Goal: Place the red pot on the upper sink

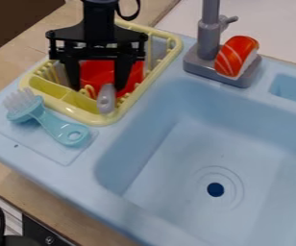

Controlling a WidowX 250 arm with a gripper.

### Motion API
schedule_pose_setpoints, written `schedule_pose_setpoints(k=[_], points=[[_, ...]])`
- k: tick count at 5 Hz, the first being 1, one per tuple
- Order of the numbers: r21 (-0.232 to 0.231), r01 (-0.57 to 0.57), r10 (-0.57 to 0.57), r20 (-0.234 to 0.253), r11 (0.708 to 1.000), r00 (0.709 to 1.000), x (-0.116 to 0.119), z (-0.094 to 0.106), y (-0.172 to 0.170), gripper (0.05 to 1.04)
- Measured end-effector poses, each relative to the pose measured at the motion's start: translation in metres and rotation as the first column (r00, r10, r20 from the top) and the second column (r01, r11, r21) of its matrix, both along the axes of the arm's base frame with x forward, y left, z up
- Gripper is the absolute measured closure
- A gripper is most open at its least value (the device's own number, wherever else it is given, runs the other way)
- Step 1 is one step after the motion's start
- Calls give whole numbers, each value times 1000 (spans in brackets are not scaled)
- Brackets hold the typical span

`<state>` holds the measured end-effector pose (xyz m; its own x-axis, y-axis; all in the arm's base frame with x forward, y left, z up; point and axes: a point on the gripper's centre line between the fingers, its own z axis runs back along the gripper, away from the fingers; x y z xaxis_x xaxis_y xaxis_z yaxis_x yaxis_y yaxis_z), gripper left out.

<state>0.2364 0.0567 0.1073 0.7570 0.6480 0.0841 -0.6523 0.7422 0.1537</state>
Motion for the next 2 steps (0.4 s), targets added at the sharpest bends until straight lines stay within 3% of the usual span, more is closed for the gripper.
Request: schedule_pose_setpoints(k=[1, 2], points=[[18, 1, 0, -23, 1000, 1000, 0, -4, -2, 652], [40, 30, -29, -32, 999, 999, -1, -5, -4, 777]])
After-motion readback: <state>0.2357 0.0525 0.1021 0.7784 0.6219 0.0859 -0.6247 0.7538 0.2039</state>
